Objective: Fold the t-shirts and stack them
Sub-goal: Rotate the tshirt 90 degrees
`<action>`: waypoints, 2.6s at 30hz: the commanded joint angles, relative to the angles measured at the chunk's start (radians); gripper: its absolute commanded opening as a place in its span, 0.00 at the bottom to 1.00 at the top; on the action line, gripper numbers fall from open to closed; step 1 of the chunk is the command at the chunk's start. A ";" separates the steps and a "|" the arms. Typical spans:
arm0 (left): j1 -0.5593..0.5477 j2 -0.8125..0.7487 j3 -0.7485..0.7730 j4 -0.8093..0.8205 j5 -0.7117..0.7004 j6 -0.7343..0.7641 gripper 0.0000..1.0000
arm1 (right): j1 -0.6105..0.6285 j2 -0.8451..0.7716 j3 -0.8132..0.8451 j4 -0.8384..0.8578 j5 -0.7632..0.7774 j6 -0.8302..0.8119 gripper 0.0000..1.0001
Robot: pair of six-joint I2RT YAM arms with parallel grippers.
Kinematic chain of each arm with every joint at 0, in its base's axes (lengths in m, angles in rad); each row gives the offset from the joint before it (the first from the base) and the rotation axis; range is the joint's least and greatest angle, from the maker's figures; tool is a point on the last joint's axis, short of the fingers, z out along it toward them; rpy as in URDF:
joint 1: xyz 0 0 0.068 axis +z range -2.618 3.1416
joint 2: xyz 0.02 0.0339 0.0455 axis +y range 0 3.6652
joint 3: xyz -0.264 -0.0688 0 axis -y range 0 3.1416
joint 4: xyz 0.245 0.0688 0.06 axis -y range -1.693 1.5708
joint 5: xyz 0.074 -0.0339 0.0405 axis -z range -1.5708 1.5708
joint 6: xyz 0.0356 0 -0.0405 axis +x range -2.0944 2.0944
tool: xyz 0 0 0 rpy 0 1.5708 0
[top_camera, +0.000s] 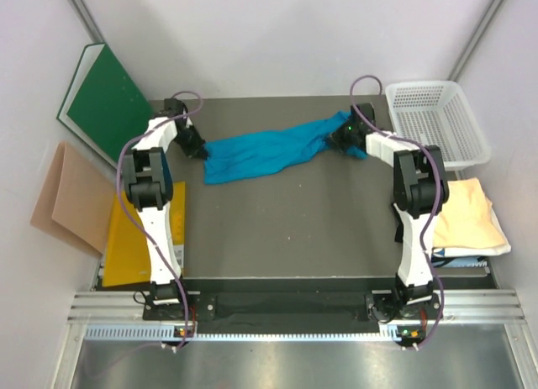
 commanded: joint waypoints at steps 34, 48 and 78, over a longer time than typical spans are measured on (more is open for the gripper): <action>-0.326 -0.724 -0.741 -0.269 -0.119 0.097 0.99 | -0.046 -0.245 -0.145 -0.325 -0.345 -0.358 1.00; -0.328 -0.390 -0.699 -0.054 -0.038 -0.026 0.97 | 0.141 -0.320 -0.426 -0.305 -0.320 -0.382 0.99; -0.743 -0.797 -0.912 -0.117 -0.145 -0.263 0.99 | -0.063 -0.319 -0.165 -0.312 -0.083 -0.577 1.00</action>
